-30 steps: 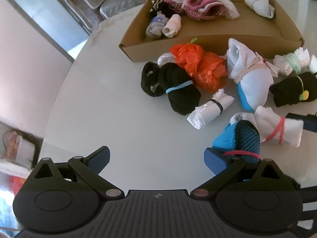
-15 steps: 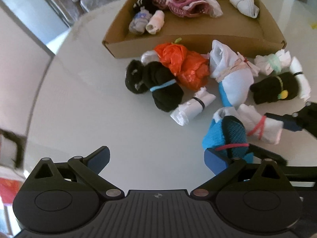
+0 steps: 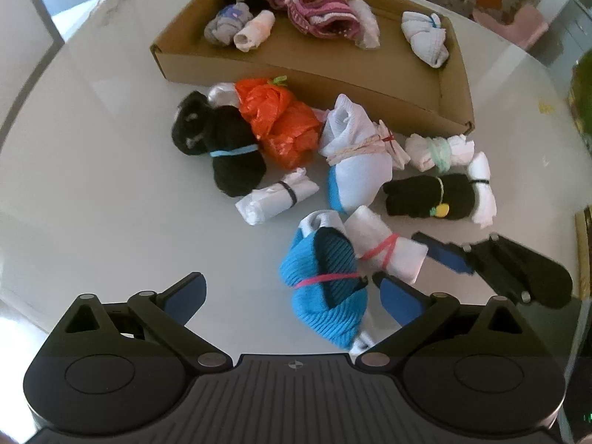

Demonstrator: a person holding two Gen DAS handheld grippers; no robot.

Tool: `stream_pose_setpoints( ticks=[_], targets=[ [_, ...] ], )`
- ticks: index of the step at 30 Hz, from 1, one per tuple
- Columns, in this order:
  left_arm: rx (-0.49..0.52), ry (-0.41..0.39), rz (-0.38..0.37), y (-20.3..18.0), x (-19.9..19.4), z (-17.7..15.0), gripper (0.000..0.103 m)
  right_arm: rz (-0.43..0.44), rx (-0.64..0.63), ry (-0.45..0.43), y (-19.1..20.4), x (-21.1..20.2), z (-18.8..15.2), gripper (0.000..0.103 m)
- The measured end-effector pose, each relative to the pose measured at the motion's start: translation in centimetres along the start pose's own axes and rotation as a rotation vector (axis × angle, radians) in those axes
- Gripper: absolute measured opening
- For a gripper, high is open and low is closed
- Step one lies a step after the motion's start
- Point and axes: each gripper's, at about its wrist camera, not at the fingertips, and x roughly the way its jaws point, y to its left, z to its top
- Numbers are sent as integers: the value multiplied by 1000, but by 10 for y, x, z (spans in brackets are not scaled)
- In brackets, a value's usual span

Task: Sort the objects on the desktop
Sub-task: 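Grasp the blue knit pink-banded bundle with the left tool while the right grasps the white pink-banded bundle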

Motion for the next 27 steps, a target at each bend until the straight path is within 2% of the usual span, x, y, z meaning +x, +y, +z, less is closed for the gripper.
stream_pose_setpoints(
  ticks=[9,16,21,23,27],
  targets=[
    [-116,83,-90,4,33,1,100,11,10,-17,-7,-2,-4,39],
    [-115,79,-84,1,44,1,94,19,-6,-25,-9,0,-3,38],
    [-63,55,-50,0,41,3,70,25,-33,-32,-7,3,-2,42],
    [-65,61,-57,5,40,3,65,25,-48,-30,-4,5,-2,45],
    [-73,59,-63,18,39,3,64,32,-53,-32,-3,7,0,48]
  ],
)
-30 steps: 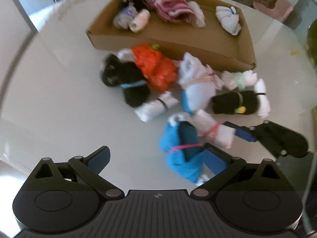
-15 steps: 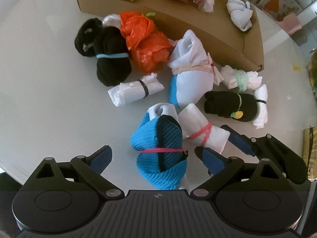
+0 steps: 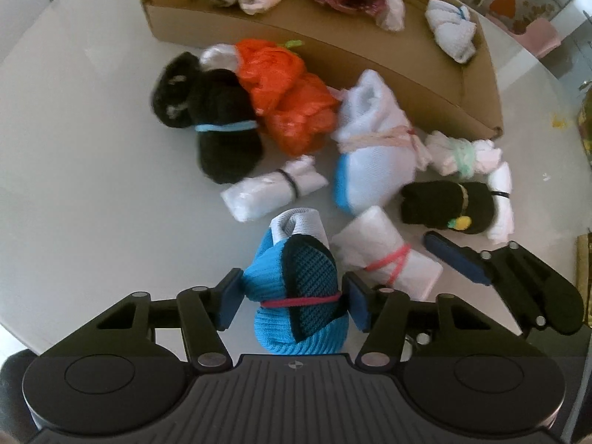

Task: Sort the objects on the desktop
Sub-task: 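Grasp the blue knit pink-banded bundle with the left tool while the right grasps the white pink-banded bundle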

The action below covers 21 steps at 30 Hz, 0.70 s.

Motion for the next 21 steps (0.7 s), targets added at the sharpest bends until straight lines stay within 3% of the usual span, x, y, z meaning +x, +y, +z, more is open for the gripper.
stream_pose_setpoints(
  ticks=[9,12,15,21],
  targets=[
    [24,-24,9,19,-2,-4,64,-6,4,-2,11,9,6,53],
    [30,-29,6,22,-3,-5,64,-19,13,3,16,10,7,46],
    [35,-30,-4,26,-4,-7,62,-32,40,12,19,9,9,29],
    [38,-31,-23,36,-8,-11,59,-44,75,22,26,5,10,28]
  ],
)
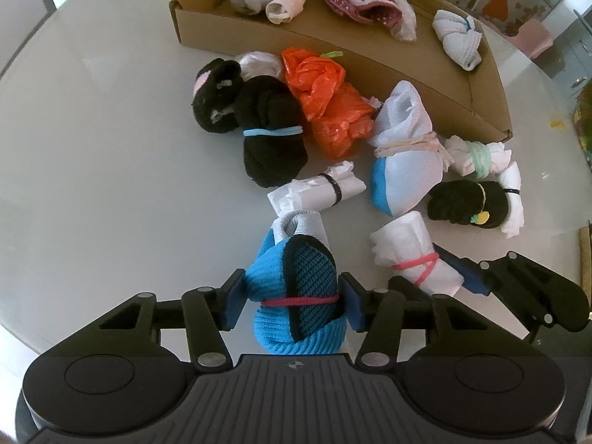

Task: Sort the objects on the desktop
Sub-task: 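Grasp the blue knit pink-banded bundle with the left tool while the right grasps the white pink-banded bundle, then carry both bundles into the cardboard box and open both tools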

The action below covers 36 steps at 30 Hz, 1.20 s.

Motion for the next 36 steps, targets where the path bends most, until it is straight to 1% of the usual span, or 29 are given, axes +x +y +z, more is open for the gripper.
stream_pose_setpoints(
  ticks=[4,6,12,17,21,25,29,32,36],
  targets=[
    [10,-12,-17,8,-9,-4,58,6,77,-33,-6,-14,2,28],
    [10,-15,-32,17,-16,-1,58,3,106,-50,-8,-23,3,28],
    [19,-37,-56,20,-45,13,58,-4,171,-83,-19,-50,7,28],
    [36,-104,-66,26,-76,37,58,-37,213,-130,-43,-71,29,28],
    [41,-165,-65,23,-93,71,58,-63,240,-173,-68,-81,60,28],
    [70,-215,-66,9,-98,110,58,-105,238,-184,-92,-70,96,28],
    [103,-235,-85,-14,-84,151,58,-139,250,-163,-110,-38,125,28],
    [149,-241,-98,-38,-63,177,58,-155,262,-139,-121,-6,140,28],
    [167,-212,-148,-62,-21,205,58,-177,263,-87,-131,27,141,28]
  ],
)
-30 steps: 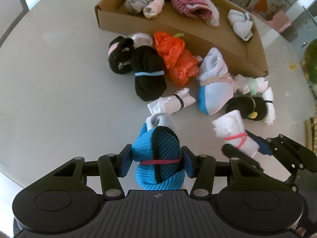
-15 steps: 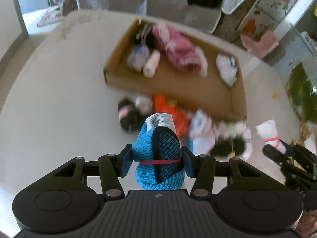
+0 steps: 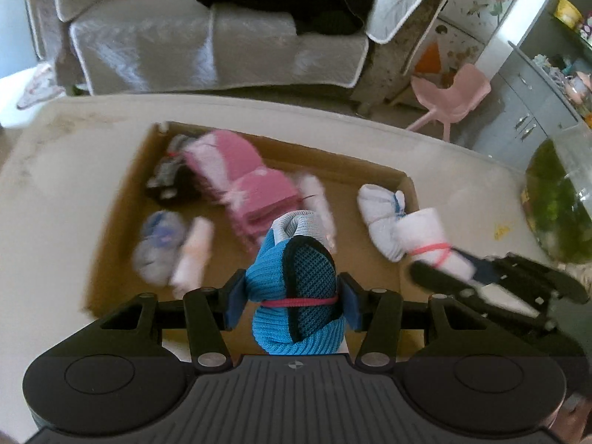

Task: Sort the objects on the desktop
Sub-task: 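Carry both bundles into the cardboard box and open both tools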

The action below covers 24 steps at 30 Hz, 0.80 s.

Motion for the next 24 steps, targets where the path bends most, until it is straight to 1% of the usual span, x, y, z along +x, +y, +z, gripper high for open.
stream_pose_setpoints(
  ticks=[3,6,8,13,15,18,21,24],
  targets=[
    [5,38,-24,-5,35,6,58,-34,-9,32,-4,21,-7,28],
    [9,63,-27,-9,55,4,58,-63,-17,64,-9,31,-15,28],
    [13,77,-27,-10,65,0,58,-76,-22,81,-10,38,-21,28],
    [28,106,3,-9,88,-11,59,-96,-36,110,-10,42,-34,29],
    [21,109,1,-7,90,-12,61,-113,-45,98,-9,38,-34,30],
    [30,107,1,-7,88,-13,61,-102,-36,74,-8,29,-32,43],
    [27,86,-4,-4,76,-16,62,-107,-37,34,-8,11,-29,55],
    [33,61,-8,-1,62,-17,65,-107,-13,-9,-11,-10,-26,55]
  ],
)
